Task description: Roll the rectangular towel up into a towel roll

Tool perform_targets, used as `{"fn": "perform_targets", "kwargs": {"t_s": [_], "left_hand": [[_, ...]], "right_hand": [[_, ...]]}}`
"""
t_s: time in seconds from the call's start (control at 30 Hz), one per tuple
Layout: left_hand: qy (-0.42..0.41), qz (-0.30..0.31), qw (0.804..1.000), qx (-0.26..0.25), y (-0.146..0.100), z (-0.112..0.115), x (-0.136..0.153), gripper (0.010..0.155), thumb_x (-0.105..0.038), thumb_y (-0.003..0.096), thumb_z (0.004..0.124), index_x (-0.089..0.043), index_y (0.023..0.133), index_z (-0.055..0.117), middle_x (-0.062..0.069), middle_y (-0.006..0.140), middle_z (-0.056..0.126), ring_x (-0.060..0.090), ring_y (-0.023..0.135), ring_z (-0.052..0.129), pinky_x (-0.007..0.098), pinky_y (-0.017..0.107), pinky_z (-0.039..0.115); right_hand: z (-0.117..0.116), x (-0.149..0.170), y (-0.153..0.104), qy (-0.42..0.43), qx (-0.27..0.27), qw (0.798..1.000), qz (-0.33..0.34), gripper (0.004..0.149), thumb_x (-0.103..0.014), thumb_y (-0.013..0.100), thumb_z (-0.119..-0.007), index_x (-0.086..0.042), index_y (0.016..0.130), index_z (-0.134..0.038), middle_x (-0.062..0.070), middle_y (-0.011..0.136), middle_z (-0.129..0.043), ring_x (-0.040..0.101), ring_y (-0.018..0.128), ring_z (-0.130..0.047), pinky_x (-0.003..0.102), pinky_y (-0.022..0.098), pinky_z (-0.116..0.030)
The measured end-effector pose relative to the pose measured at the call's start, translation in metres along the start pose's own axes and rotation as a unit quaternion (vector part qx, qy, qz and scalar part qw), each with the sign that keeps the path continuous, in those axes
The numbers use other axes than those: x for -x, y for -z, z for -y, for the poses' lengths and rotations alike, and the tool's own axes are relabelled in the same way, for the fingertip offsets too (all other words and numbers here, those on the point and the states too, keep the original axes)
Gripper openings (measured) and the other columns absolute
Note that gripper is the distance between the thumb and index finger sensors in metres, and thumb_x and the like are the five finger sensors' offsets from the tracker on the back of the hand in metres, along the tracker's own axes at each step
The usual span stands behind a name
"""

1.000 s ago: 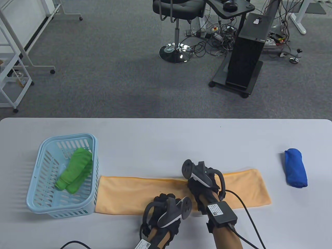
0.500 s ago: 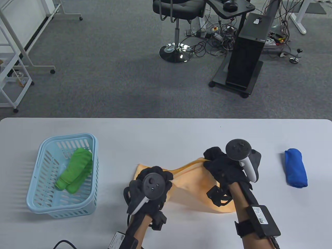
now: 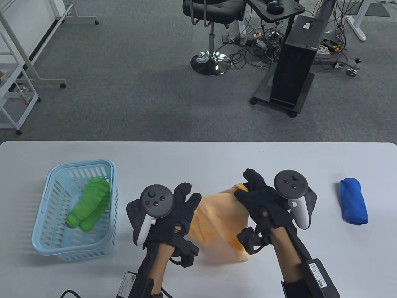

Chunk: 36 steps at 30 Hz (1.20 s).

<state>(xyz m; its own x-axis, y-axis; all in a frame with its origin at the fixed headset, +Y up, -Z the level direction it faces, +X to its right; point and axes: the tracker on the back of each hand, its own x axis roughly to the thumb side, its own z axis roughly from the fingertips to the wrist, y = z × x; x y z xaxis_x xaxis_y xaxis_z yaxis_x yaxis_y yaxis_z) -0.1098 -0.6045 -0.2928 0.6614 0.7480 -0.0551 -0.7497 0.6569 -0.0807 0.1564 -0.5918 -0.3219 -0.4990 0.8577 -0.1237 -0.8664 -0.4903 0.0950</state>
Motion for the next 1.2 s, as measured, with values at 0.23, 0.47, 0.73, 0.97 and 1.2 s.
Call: {"fn": "perform_targets", "kwargs": {"t_s": [0.23,0.47,0.73,0.97,1.2], "left_hand": [[-0.028,0.024,0.999,0.022,0.015,0.023,-0.018,0.063,-0.033,0.0402,0.090,-0.032,0.102,0.077,0.008,0.073,0.094,0.038,0.077,0.088,0.063,0.060,0.066],[0.130,0.055,0.988,-0.062,0.011,-0.011,-0.048,0.044,-0.027,0.0406,0.088,-0.024,0.084,0.097,0.012,0.068,0.094,0.039,0.073,0.088,0.064,0.060,0.065],[0.123,0.068,0.989,-0.053,0.008,-0.015,-0.069,0.043,-0.030,0.0417,0.087,-0.023,0.083,0.097,0.011,0.067,0.094,0.038,0.073,0.088,0.064,0.060,0.066],[0.097,0.099,0.989,-0.054,0.004,-0.025,-0.068,0.041,-0.031,0.0422,0.086,-0.033,0.082,0.097,0.010,0.071,0.093,0.039,0.079,0.085,0.065,0.062,0.063],[0.249,0.096,0.962,-0.062,0.015,-0.027,-0.070,0.042,-0.039,0.0396,0.086,-0.028,0.078,0.098,0.012,0.095,0.076,0.042,0.091,0.069,0.067,0.068,0.051]], "right_hand": [[0.007,0.002,-0.005,0.039,0.005,0.999,0.014,0.077,-0.035,0.034,-0.082,-0.009,0.100,-0.053,0.002,0.075,-0.080,0.014,0.053,-0.100,0.049,0.060,-0.072],[0.040,0.028,-0.001,0.026,0.029,0.999,-0.012,0.077,-0.036,0.033,-0.083,-0.008,0.100,-0.056,0.003,0.073,-0.082,0.017,0.053,-0.100,0.051,0.060,-0.071],[0.019,0.008,-0.008,-0.088,-0.046,0.994,0.054,0.098,-0.058,0.027,-0.083,-0.023,0.109,-0.041,0.012,0.107,-0.031,0.041,0.100,-0.040,0.066,0.071,-0.038],[0.005,-0.004,-0.002,-0.163,-0.062,0.982,0.074,0.055,-0.032,0.033,-0.085,-0.023,0.087,-0.082,0.009,0.102,-0.054,0.038,0.098,-0.052,0.067,0.070,-0.037],[0.021,-0.025,-0.003,-0.280,-0.031,0.957,0.065,0.048,-0.035,0.030,-0.088,-0.019,0.075,-0.088,0.006,0.090,-0.072,0.030,0.085,-0.079,0.058,0.067,-0.059]]}}
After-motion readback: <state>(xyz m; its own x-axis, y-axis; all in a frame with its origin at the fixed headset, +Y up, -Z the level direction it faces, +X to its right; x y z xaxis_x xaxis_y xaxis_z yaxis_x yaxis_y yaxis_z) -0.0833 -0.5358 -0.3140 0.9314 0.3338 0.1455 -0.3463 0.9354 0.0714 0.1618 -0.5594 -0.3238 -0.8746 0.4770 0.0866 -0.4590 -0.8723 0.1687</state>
